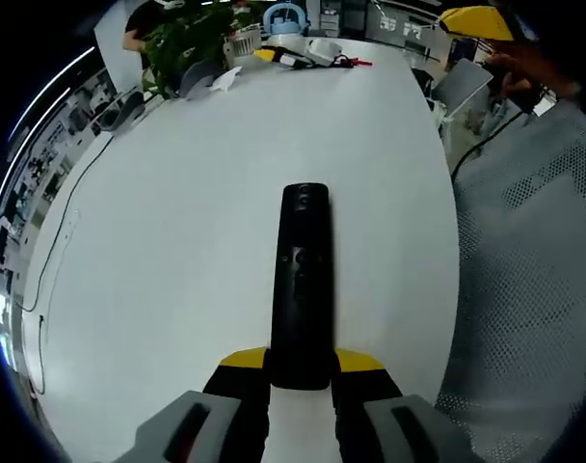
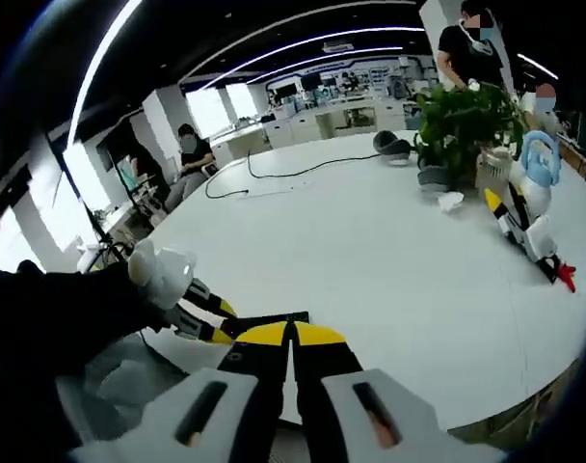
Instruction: Press the specified remote control buttons in sequence, fully releasing each button before pressing the next.
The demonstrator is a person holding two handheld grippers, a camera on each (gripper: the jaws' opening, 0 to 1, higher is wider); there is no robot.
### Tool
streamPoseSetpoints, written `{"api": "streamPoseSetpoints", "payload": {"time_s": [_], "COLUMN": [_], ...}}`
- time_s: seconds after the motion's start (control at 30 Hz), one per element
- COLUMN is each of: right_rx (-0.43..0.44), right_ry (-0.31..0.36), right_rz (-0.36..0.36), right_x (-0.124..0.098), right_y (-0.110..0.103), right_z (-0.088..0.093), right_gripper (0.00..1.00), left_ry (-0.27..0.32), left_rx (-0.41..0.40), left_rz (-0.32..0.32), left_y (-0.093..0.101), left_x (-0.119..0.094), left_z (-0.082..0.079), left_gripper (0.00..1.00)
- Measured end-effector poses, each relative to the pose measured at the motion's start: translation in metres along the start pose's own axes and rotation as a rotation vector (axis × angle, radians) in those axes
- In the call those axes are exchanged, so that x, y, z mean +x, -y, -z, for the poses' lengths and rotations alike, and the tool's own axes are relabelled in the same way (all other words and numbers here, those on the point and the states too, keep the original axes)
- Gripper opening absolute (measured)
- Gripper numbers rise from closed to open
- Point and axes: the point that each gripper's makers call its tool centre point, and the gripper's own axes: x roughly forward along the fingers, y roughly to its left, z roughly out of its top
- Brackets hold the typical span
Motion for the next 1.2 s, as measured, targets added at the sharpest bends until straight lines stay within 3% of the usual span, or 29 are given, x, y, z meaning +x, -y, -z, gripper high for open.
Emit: {"api": "streamPoseSetpoints", "payload": {"time_s": [0.13, 0.37, 0.47, 0.7, 0.8, 0.93, 1.0, 1.13, 1.2], "right_rx": [0.001, -0.094, -0.085, -0.124, -0.064, -0.036, -0.016, 0.099, 0.147], "right_ry": [0.022, 0.087, 0.053, 0.068, 0.022, 0.009, -0.046, -0.123, -0.198], "right_rz": [-0.012, -0.017, -0.041, -0.092, -0.116, -0.104, -0.062, -0.068, -0.064], "right_x": [0.001, 0.012, 0.025, 0.046, 0.060, 0.078, 0.089, 0.108, 0.114], "right_y": [0.003, -0.010, -0.020, -0.045, -0.050, -0.045, -0.034, -0.026, -0.021], "right_z": [-0.016, -0.066, -0.078, -0.102, -0.099, -0.094, -0.081, -0.056, -0.041], "right_gripper": [0.00, 0.00, 0.00, 0.00, 0.00, 0.00, 0.00, 0.00, 0.00], "left_ry": [0.012, 0.072, 0.079, 0.096, 0.117, 0.126, 0.132, 0.165, 0.181], "left_rx": [-0.017, -0.054, -0.044, -0.065, -0.076, -0.083, -0.086, -0.088, -0.084], "left_rz": [-0.006, -0.014, -0.009, -0.017, -0.021, -0.021, -0.024, -0.022, -0.016], "left_y": [0.006, 0.015, 0.022, 0.029, 0.031, 0.031, 0.032, 0.031, 0.032], "left_x": [-0.001, -0.004, -0.004, -0.006, -0.006, -0.006, -0.006, -0.006, -0.006], "left_z": [0.002, 0.004, 0.004, 0.004, 0.005, 0.003, 0.003, 0.004, 0.004], "left_gripper": [0.24, 0.24, 0.24, 0.24, 0.24, 0.24, 0.24, 0.24, 0.24]}}
